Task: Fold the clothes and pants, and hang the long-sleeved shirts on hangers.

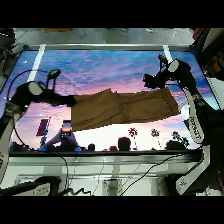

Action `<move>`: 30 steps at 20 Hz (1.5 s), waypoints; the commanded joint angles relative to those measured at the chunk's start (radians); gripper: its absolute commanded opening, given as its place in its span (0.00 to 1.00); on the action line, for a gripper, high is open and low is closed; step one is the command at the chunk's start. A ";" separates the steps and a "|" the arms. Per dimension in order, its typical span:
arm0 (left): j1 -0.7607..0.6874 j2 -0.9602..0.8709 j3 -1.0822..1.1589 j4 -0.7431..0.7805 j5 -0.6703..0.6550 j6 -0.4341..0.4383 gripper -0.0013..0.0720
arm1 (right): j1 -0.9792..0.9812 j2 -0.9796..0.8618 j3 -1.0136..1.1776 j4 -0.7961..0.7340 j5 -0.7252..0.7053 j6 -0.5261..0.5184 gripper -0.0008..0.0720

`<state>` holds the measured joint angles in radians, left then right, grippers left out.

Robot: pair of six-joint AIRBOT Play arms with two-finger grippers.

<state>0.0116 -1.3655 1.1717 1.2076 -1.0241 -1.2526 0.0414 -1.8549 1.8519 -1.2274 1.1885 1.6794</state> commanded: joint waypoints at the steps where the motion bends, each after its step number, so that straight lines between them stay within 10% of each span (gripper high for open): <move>1: 0.193 -0.038 -0.101 -0.233 -0.032 0.182 0.97 | 0.009 0.000 0.000 0.000 0.002 -0.021 0.06; 12: 0.095 -0.296 -0.156 -0.663 0.204 0.381 0.96 | 0.086 0.000 0.000 -0.001 -0.019 -0.025 0.06; 13: 0.083 -0.296 -0.154 -0.663 0.224 0.381 0.81 | 0.098 -0.001 0.000 -0.001 -0.027 -0.025 0.06; 15: 0.077 -0.294 -0.138 -0.663 0.205 0.381 0.10 | 0.129 -0.003 0.000 -0.001 -0.059 -0.025 0.06; 16: 0.078 -0.289 -0.124 -0.662 0.175 0.382 0.03 | 0.150 -0.003 0.000 -0.001 -0.084 -0.025 0.06; 19: 0.093 -0.239 -0.039 -0.621 0.035 0.368 0.03 | 0.224 -0.004 -0.029 0.000 -0.186 -0.024 0.06; 25: 0.097 -0.035 0.216 -0.343 -0.314 0.046 0.03 | 0.458 -0.045 -0.124 0.068 -0.338 -0.016 0.06; 30: 0.117 0.133 0.305 -0.342 -0.330 0.023 0.03 | 0.689 -0.141 -0.123 0.283 -0.489 0.013 0.06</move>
<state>0.1192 -1.3197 1.4208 0.8356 -1.3125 -1.1831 0.6083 -1.9530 1.7340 -1.0767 0.8074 1.6665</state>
